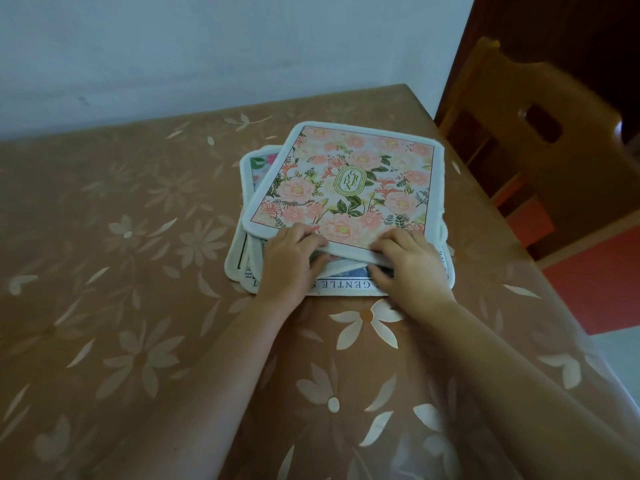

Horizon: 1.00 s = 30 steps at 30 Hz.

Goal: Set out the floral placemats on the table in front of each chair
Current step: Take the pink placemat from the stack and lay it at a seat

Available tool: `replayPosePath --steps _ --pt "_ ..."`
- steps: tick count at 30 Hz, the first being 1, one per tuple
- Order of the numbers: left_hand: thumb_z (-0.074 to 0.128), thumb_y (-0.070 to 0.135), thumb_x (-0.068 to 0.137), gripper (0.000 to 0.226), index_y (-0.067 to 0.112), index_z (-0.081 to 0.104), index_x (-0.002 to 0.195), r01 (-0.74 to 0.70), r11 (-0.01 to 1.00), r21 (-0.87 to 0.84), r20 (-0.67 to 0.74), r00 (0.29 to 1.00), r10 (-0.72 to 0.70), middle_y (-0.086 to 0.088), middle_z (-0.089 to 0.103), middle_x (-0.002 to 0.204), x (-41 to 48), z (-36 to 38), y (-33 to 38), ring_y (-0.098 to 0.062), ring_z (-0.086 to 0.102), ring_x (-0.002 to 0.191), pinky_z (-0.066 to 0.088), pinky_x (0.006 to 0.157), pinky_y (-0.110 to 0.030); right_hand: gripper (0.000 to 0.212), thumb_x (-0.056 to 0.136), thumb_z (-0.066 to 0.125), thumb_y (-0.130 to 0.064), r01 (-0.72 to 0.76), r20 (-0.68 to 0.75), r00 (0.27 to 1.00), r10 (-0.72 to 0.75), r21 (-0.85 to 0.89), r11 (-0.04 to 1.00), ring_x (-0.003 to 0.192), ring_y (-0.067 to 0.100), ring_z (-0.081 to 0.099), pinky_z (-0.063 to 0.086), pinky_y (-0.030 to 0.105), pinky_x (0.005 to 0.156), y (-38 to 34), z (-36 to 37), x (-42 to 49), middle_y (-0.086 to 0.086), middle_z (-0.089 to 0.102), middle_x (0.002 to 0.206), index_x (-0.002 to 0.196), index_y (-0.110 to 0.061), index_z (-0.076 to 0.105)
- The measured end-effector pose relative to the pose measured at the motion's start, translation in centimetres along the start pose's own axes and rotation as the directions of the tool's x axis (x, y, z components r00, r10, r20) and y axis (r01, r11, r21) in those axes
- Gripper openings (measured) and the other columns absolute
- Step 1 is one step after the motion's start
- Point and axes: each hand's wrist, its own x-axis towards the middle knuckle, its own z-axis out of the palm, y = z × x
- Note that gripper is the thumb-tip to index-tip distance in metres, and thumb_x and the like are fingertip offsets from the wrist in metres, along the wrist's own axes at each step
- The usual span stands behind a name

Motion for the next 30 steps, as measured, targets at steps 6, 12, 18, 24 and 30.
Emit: replayPosePath --steps 6,12,18,24,30 --pt "0.073 0.012 0.074 0.018 0.003 0.068 0.088 -0.039 0.998 -0.038 -0.002 0.999 0.039 -0.014 0.063 0.087 0.3 -0.1 -0.3 -0.029 0.056 0.082 0.047 0.071 -0.042 0.023 0.075 0.073 -0.017 0.035 0.027 0.999 -0.037 0.064 0.997 0.09 0.036 0.056 0.046 0.04 0.079 1.0 -0.8 0.6 0.017 0.065 0.094 0.093 -0.004 0.067" --pt "0.075 0.012 0.071 0.012 0.005 0.065 0.075 -0.052 0.999 -0.01 -0.013 0.999 0.052 -0.01 0.064 0.078 0.4 -0.2 0.0 -0.025 0.056 0.074 0.036 0.07 -0.03 0.014 0.071 0.069 -0.004 -0.03 -0.033 0.999 0.035 0.134 0.991 0.088 0.035 0.057 0.045 0.036 0.073 0.6 -0.2 0.6 0.017 0.065 0.089 0.085 -0.001 0.067" --pt "0.071 0.013 0.072 0.012 0.009 0.06 0.076 -0.03 0.999 0.016 0.005 1.0 0.03 -0.007 0.06 0.079 0.3 0.0 0.1 -0.024 0.051 0.076 0.032 0.071 -0.031 0.014 0.069 0.067 -0.003 -0.154 -0.037 0.985 0.169 0.262 0.953 0.085 0.028 0.054 0.042 0.032 0.068 0.4 0.4 0.6 0.013 0.064 0.087 0.083 -0.003 0.065" --pt "0.072 0.012 0.071 0.015 0.009 0.059 0.078 -0.017 1.0 -0.022 0.048 0.999 0.018 -0.008 0.059 0.079 -1.4 -0.6 0.9 -0.024 0.05 0.076 0.034 0.071 -0.033 0.012 0.068 0.068 -0.002 -0.206 0.049 0.978 0.202 0.339 0.918 0.081 0.023 0.055 0.037 0.026 0.063 0.5 -0.3 -0.9 0.01 0.064 0.087 0.078 -0.006 0.064" --pt "0.068 0.003 0.067 0.015 0.008 0.055 0.073 -0.036 0.999 -0.009 0.117 0.992 0.037 -0.006 0.058 0.076 -4.5 -1.7 2.7 -0.026 0.053 0.075 0.039 0.074 -0.036 0.012 0.068 0.065 0.002 -0.222 0.143 0.973 0.179 0.406 0.886 0.082 0.022 0.059 0.047 0.031 0.071 -0.6 -1.6 -4.0 0.007 0.066 0.089 0.075 -0.007 0.063"
